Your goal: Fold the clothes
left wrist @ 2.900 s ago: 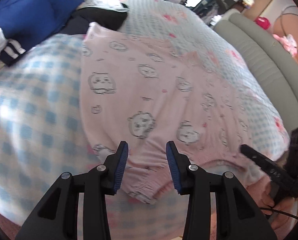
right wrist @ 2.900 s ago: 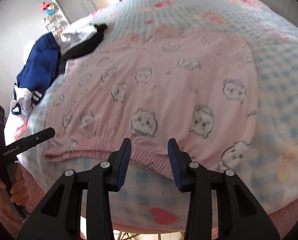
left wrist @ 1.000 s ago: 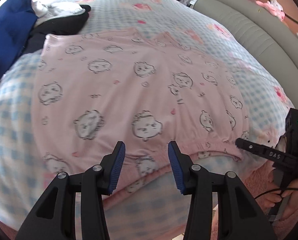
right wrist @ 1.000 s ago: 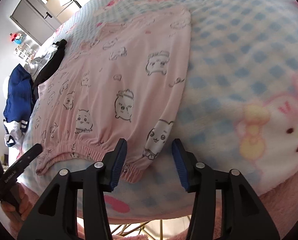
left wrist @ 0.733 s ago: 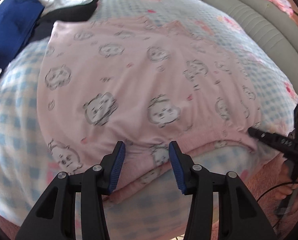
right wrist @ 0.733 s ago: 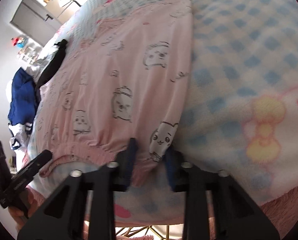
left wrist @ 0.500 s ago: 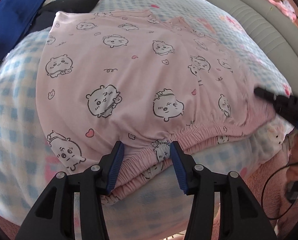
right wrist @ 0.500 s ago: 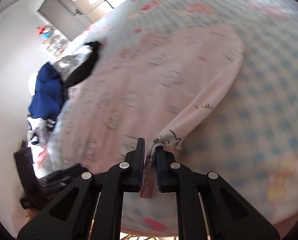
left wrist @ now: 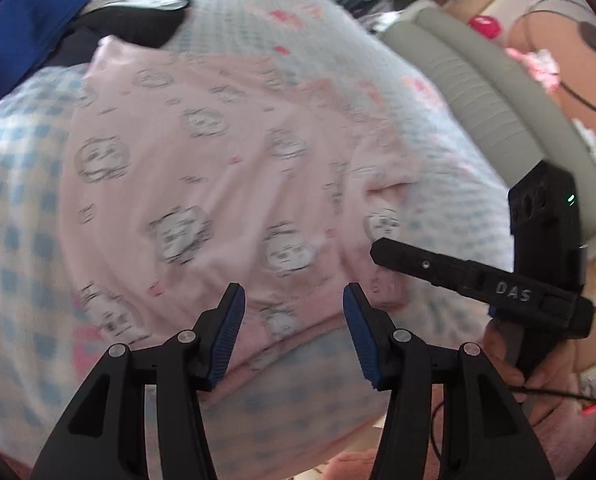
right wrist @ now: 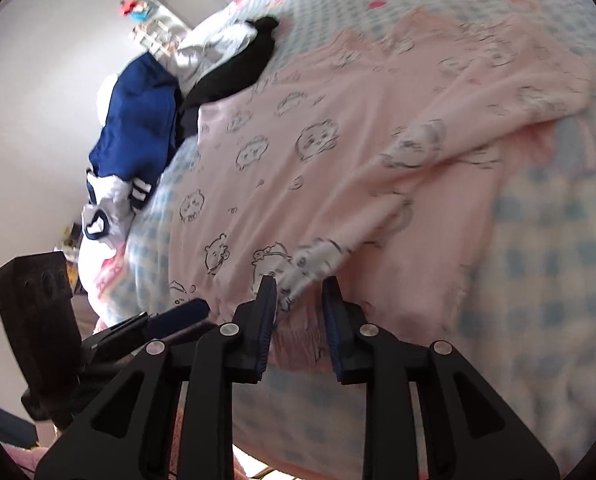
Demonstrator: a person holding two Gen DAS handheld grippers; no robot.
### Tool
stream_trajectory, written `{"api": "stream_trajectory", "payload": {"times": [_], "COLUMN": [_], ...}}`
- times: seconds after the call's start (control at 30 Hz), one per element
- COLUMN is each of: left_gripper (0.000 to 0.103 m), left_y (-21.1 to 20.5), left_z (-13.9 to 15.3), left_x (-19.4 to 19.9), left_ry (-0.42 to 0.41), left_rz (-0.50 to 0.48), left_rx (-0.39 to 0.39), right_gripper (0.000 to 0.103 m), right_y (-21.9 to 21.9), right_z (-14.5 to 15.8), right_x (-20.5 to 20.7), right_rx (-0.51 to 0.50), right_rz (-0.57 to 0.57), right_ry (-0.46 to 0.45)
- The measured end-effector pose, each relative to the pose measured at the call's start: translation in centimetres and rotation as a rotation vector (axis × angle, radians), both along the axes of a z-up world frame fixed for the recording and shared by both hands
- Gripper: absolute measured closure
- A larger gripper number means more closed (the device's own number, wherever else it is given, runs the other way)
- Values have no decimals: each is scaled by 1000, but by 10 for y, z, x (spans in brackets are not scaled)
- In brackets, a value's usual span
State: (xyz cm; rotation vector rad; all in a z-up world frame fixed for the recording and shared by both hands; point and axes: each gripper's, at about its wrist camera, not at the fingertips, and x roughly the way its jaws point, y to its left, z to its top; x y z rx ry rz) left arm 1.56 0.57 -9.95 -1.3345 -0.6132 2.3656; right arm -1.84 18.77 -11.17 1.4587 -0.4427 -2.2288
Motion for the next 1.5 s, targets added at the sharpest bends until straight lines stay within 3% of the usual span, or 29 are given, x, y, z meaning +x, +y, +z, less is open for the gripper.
{"api": "stream_trajectory", "payload": {"times": [0.1, 0.2, 0.33, 0.4, 0.53, 0.6, 0.63, 0.67, 0.7, 0.8, 0.93, 1.03, 1.17, 1.3, 1.4, 1.5], "left_gripper": [48, 48, 48, 47, 46, 56, 80, 89, 90, 93, 93, 94, 94, 94, 94, 93], "left_y": [17, 31, 36, 34, 43, 49, 51, 54, 55, 50, 23, -3, -42, -74, -83, -81], "left_z": [4, -6, -15, -15, -17, -25, -29, -33, -35, -19, 12, 30, 40, 13, -6, -16], "left_x": [-5, -19, -27, -29, -44, -58, -62, -67, -71, -67, -59, -47, -16, 9, 16, 13], "left_ry": [27, -22, -62, -63, -66, -107, -129, -150, -163, -95, -28, 12, 39, -36, -76, -89], "left_rz": [-86, -111, -96, -89, -132, -136, -139, -142, -145, -145, -65, 13, 145, 236, 248, 246], "left_rx": [31, 50, 84, 126, 141, 106, 98, 89, 83, 81, 94, 109, 99, 160, 203, 180], "right_gripper": [79, 79, 79, 79, 76, 76, 76, 76, 76, 76, 72, 71, 71, 71, 71, 71], "right_y": [26, 47, 68, 66, 55, 47, 46, 45, 44, 43, 34, 22, -3, -24, -39, -51], "right_z": [17, 16, 1, -7, -8, -7, -6, -4, -2, 9, 30, 29, 25, 27, 22, 17], "right_x": [14, 22, 26, 23, 17, 14, 15, 15, 16, 23, 31, 27, 17, 7, 4, 7], "right_rx": [74, 134, 119, 149, 96, 92, 101, 110, 119, 186, 206, 141, 151, 144, 126, 141], "right_rz": [-116, -191, -239, -236, -181, -171, -172, -172, -173, -175, -133, -85, -13, 49, 89, 117], "right_ry": [43, 45, -4, -12, 5, 9, 9, 9, 9, 24, 107, 99, 81, 96, 82, 82]}}
